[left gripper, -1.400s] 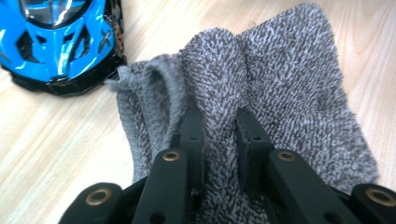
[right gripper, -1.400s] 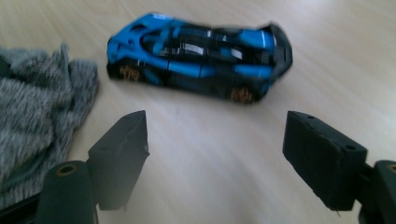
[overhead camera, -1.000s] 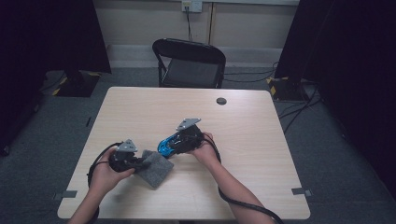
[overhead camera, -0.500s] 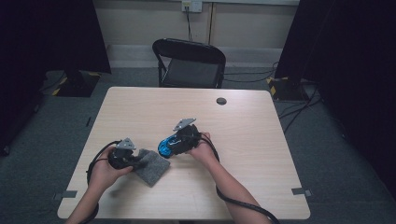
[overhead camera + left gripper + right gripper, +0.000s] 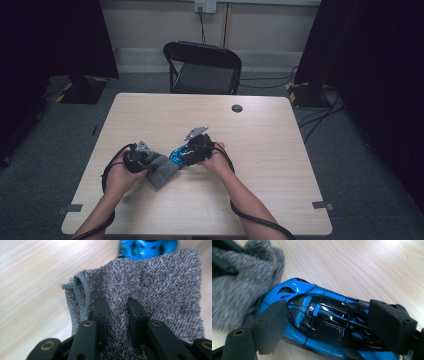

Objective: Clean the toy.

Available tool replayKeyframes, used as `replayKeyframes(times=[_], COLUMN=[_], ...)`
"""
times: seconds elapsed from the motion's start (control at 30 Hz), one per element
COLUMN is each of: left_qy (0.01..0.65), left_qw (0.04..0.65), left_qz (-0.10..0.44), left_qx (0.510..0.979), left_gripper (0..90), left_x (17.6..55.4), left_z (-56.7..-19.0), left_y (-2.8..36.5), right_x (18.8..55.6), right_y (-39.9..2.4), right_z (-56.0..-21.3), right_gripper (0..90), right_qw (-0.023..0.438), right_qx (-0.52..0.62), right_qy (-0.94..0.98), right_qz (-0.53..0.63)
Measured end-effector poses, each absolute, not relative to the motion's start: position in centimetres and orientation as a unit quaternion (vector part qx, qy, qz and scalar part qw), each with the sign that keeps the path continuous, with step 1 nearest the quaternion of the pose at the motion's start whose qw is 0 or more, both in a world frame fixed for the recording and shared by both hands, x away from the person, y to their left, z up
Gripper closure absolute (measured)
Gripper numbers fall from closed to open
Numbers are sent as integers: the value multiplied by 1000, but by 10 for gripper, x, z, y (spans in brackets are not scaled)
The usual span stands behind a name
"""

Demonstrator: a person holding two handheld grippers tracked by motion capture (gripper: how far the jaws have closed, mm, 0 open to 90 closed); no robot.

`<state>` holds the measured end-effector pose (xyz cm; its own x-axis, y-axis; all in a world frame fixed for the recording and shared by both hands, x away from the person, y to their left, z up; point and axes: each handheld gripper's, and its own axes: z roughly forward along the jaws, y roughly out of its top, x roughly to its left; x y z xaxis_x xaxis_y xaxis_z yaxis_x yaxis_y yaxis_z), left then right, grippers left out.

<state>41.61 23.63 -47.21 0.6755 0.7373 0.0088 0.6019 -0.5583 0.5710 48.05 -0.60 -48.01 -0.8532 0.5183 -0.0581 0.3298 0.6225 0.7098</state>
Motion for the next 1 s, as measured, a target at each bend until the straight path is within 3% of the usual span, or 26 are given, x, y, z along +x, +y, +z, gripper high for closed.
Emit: replayKeyframes(times=[0.6,1.0], left_qy=[455,489], left_qw=[260,288], left_qz=[160,148], left_qx=[836,810], left_gripper=[733,734], left_x=[454,448], left_z=[-471,-460], left_y=[254,278], right_x=[479,479], right_y=[-5,-5], right_z=[-480,-480], right_gripper=[178,179], right_qw=[130,129], right_qx=[235,235], right_qy=[891,891], right_qz=[366,366])
